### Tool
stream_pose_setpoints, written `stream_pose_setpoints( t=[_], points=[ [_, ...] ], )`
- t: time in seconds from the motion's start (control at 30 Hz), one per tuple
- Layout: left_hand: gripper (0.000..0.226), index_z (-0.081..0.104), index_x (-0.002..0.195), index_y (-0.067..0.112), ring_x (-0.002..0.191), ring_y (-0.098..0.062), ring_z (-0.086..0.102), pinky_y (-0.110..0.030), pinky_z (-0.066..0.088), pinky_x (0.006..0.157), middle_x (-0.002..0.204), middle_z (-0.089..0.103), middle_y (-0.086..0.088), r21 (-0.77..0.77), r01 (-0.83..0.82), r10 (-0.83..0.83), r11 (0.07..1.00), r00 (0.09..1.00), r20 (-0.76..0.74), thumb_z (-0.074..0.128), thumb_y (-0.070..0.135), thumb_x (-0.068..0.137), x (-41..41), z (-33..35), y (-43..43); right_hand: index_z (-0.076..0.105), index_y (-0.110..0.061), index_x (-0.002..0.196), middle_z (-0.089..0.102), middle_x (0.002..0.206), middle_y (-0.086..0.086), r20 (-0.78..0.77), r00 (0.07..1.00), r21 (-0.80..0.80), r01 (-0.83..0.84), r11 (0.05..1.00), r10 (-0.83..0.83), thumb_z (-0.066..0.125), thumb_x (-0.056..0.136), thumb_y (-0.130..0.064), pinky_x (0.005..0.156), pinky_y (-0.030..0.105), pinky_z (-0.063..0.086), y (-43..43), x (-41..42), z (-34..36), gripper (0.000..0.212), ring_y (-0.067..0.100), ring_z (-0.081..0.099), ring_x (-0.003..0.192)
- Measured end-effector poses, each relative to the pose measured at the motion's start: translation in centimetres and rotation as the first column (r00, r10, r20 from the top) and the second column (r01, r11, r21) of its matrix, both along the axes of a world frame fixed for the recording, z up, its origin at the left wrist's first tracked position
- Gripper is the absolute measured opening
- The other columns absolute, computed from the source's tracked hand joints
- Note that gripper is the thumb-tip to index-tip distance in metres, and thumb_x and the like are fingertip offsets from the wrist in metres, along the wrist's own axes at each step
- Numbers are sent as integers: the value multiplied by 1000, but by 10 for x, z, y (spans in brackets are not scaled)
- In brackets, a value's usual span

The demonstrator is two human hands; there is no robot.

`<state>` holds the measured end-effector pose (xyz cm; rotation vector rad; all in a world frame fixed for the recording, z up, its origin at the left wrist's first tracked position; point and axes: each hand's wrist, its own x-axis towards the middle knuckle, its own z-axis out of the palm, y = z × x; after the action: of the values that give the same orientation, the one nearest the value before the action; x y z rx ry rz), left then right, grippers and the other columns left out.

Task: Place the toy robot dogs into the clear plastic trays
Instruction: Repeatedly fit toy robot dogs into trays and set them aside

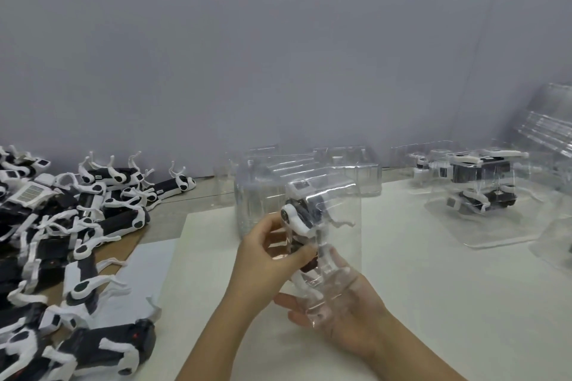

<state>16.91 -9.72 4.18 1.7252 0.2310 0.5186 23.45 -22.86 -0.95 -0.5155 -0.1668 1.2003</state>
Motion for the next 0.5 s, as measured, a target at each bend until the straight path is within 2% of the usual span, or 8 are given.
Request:
stream_pose_setpoints(
  t=[0.07, 0.13, 0.2, 0.3, 0.33, 0.37, 0.43, 0.5],
  points=[
    [33, 70, 88, 34, 87, -13, 72, -26, 55, 60, 90, 74, 7, 21, -22, 22, 1000, 1000, 11, 90, 23, 65, 0, -1, 1, 52, -2, 129, 63, 108, 19, -40, 999, -9, 1, 1000, -1, 43, 101, -50, 70, 43, 44, 0, -2, -1, 56, 41, 61, 90],
    [26, 70, 82, 36, 81, -13, 72, -24, 52, 55, 82, 74, 9, 69, -55, 53, 996, 998, 30, 87, 20, 70, 0, -2, 0, 40, -7, 136, 61, 112, 16, 3, 1000, -36, 25, 999, -24, 29, 103, -55, 71, 35, 33, -2, -7, -1, 59, 35, 59, 88],
    [26, 68, 79, 40, 74, -9, 71, -25, 54, 56, 76, 72, 12, 155, -91, 84, 984, 995, 54, 86, 23, 70, -1, -3, -1, 35, -9, 143, 60, 118, 14, 69, 997, -126, 52, 991, -43, 20, 103, -58, 76, 35, 35, -6, -9, 0, 65, 35, 59, 94],
    [28, 68, 77, 39, 70, -8, 69, -28, 57, 60, 72, 70, 12, 168, -136, 124, 976, 989, 83, 88, 22, 69, 0, -6, -5, 41, -19, 143, 63, 120, -5, 202, 975, -30, 103, 994, -95, 1, 101, -58, 81, 27, 25, -6, -3, -3, 70, 19, 55, 106],
    [27, 69, 78, 38, 72, -9, 70, -29, 56, 60, 73, 71, 11, 138, -124, 114, 983, 990, 78, 88, 21, 69, 0, -6, -5, 44, -20, 141, 64, 119, -8, 208, 973, -6, 106, 994, -103, 5, 101, -56, 79, 25, 22, -7, 0, -2, 66, 16, 56, 104],
    [28, 71, 81, 38, 75, -10, 71, -28, 56, 60, 76, 72, 10, 99, -90, 84, 991, 994, 63, 89, 22, 67, 1, -5, -4, 48, -16, 138, 65, 118, -3, 211, 971, -36, 121, 992, -111, 15, 103, -54, 79, 25, 27, -8, 3, 1, 61, 19, 58, 99],
    [35, 73, 91, 36, 86, -11, 72, -24, 57, 69, 88, 75, 7, 28, 27, -27, 999, 999, 23, 92, 25, 63, -1, -1, 3, 56, -5, 132, 63, 117, 16, 180, 979, -48, 104, 993, -94, 38, 103, -46, 77, 39, 45, -8, 11, 1, 54, 36, 61, 91],
    [43, 73, 108, 28, 98, -12, 71, -21, 56, 80, 101, 75, 5, -24, 107, -107, 994, 994, 6, 87, 12, 70, -2, 3, 17, 59, -2, 130, 61, 121, 23, 202, 964, -32, 185, 982, -175, 56, 96, -41, 76, 45, 50, -11, 14, 3, 52, 42, 61, 92]
  ],
)
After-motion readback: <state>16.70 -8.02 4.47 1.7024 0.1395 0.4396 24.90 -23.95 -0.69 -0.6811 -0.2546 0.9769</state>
